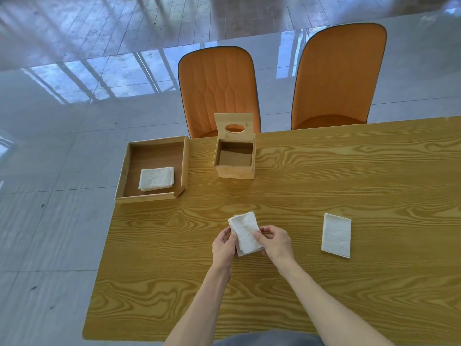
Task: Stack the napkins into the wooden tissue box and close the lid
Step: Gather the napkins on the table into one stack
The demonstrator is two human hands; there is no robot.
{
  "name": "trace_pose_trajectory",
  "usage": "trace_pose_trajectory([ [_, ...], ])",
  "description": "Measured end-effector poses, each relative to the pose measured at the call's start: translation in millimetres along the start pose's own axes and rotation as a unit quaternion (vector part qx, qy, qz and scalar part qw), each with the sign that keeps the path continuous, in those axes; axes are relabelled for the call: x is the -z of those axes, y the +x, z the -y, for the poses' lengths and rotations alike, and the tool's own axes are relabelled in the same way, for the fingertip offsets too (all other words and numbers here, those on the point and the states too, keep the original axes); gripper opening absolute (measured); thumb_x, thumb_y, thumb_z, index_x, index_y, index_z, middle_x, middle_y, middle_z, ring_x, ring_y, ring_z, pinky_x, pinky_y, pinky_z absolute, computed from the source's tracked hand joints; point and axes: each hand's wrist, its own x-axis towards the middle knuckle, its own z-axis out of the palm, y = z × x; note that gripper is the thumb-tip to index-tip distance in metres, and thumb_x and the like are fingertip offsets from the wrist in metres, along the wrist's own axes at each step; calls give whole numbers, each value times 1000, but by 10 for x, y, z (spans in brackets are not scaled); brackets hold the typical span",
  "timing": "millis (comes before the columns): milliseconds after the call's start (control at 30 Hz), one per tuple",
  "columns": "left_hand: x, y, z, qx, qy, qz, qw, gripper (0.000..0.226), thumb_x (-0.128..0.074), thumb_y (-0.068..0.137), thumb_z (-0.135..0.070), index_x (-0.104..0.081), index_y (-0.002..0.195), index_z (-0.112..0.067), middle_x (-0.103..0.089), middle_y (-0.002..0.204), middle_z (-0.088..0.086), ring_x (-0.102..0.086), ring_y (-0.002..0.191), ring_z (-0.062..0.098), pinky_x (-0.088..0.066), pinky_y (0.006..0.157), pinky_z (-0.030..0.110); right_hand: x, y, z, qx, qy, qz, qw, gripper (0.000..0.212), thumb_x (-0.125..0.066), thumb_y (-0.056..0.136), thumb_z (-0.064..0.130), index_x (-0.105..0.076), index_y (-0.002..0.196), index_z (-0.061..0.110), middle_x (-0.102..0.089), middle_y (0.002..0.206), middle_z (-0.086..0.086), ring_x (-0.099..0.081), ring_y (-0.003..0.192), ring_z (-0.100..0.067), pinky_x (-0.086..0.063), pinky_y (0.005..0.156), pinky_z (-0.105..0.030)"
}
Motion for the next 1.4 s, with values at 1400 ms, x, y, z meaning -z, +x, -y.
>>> trace_pose_trajectory([
  [1400,-472,-230,151,-20,55,28,998,50,-67,91,-6,-49,138,-4,-68,109,7,-68,86,10,-55,62,20,1406,58,-349,-40,-56,-287,955,18,-64,90,24,-67,106,16,-73,101,-3,-61,80,-19,-49,63,-30],
])
